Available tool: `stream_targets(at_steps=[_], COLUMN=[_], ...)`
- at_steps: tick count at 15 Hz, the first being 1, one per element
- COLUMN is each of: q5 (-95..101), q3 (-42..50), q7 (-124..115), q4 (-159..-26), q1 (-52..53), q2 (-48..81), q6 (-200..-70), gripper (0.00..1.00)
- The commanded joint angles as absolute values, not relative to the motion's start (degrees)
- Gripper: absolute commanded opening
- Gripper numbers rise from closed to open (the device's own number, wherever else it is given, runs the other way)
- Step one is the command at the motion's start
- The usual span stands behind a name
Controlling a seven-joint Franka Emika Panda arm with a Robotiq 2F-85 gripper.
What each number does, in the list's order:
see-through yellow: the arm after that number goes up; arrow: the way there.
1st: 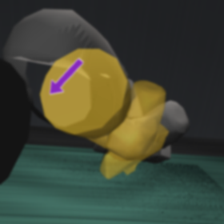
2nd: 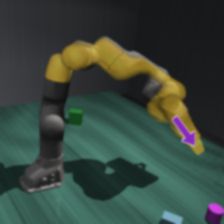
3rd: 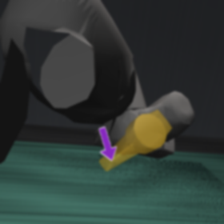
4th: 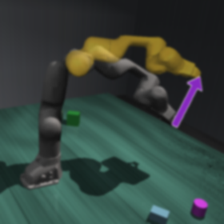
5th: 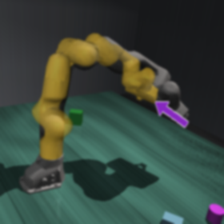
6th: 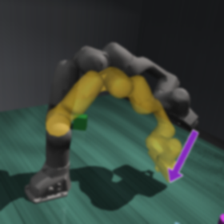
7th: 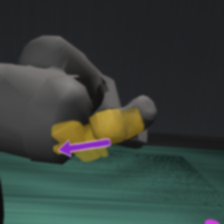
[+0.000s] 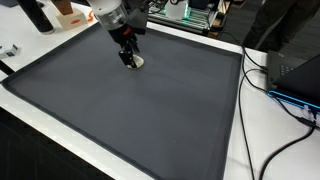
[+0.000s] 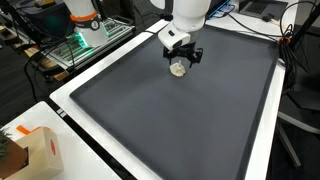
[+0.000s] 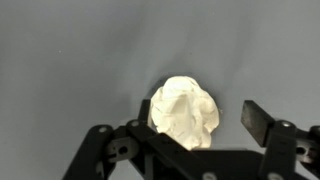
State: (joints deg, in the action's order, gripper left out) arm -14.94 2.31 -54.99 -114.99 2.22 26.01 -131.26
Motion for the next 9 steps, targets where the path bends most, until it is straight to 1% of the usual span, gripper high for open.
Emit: stream_targets(at_steps=[1,4,9], q5=[-14.61,-14.27,-14.99], q3=[2.75,2.72,1.88], q7=[-55.22,-54.46,-45.74], q4=[-114.84,-115.41,-118.04], q1=[2.83,2.79,1.23], q2=[26.34,25.25,20.33], q6=[-131.61,-131.05,-129.50], gripper=[1.00,1.00,1.00])
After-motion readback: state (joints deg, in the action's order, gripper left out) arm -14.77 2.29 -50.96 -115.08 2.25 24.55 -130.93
